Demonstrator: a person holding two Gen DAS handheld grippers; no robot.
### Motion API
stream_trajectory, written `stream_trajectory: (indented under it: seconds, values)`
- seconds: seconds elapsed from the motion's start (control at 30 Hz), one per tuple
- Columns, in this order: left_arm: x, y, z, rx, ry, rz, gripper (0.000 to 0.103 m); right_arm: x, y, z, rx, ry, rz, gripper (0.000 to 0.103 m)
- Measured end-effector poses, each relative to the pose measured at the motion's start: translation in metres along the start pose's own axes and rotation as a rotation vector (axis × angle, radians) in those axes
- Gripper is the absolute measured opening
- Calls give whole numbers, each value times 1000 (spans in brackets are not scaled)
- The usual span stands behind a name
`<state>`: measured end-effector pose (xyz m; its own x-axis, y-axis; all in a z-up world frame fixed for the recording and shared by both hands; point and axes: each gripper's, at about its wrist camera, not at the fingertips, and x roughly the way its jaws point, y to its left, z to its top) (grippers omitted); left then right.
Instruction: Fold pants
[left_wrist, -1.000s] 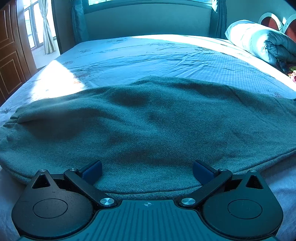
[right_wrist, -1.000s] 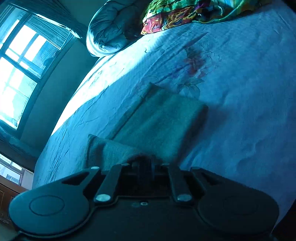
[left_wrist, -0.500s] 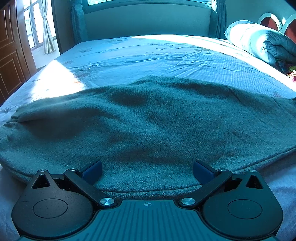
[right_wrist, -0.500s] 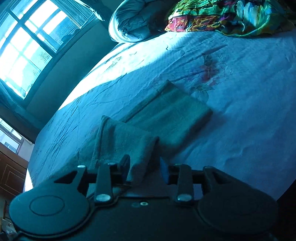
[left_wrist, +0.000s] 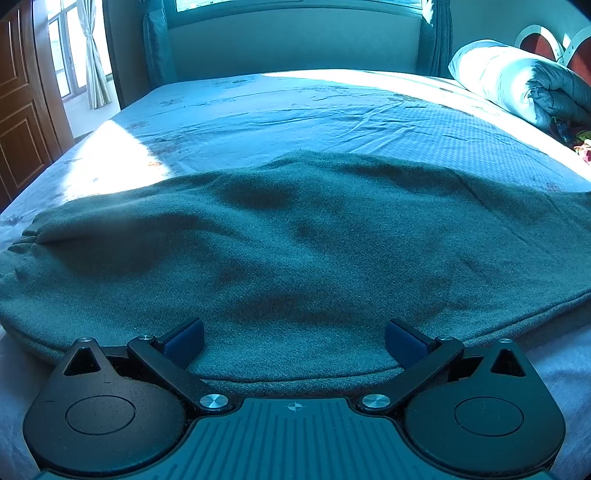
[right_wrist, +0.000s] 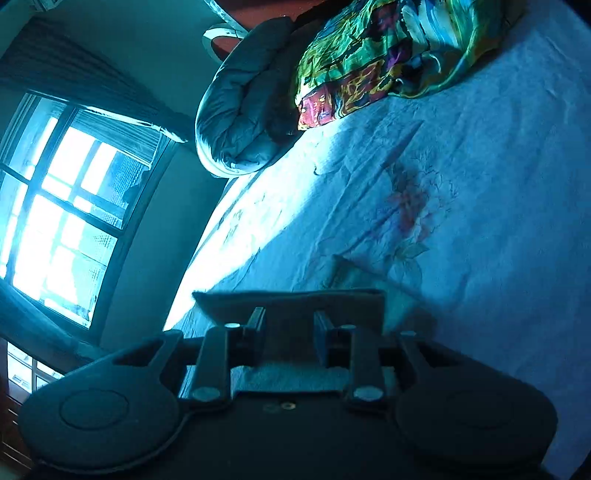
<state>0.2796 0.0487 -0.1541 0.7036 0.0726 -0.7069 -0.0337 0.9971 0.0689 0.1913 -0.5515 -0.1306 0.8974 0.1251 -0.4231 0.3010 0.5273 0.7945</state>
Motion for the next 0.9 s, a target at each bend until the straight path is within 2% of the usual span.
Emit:
stream_trajectory:
  seconds: [0.1, 0.17, 0.3, 0.47, 0.5, 0.53, 0.67, 0.73, 0.83, 0.87, 0.9]
  values:
    - [1, -1, 0, -1, -3, 4, 103, 15, -3, -35, -58, 176, -27, 26]
    - [0, -1, 0, -5, -7, 5, 103, 25, 0, -55, -83, 224, -5, 26]
    - [-5, 0, -2, -10, -23, 17, 103, 37, 11, -71, -98, 224, 30, 26]
    - [-6, 1, -5, -17, -31, 26, 103, 58, 19, -75, -88, 278, 30, 25]
    - [-5, -1, -5, -11, -30, 30, 103, 58, 22, -74, -96, 268, 15, 18]
    - [-5, -1, -4, -7, -28, 32, 103, 58, 25, -74, -121, 262, -5, 0]
    - [-9, 3, -4, -14, -34, 21, 103, 26, 49, -72, -214, 188, 46, 0]
    - [-11, 4, -5, -9, -41, 18, 103, 11, 54, -71, -227, 193, 68, 0]
    - [-11, 3, -6, -5, -43, 21, 103, 22, 35, -75, -200, 241, -32, 0]
    - [-10, 3, -6, -6, -42, 22, 103, 32, 19, -77, -145, 265, -63, 0]
    - [-11, 3, -5, -8, -40, 20, 103, 36, 7, -78, -83, 277, -49, 0]
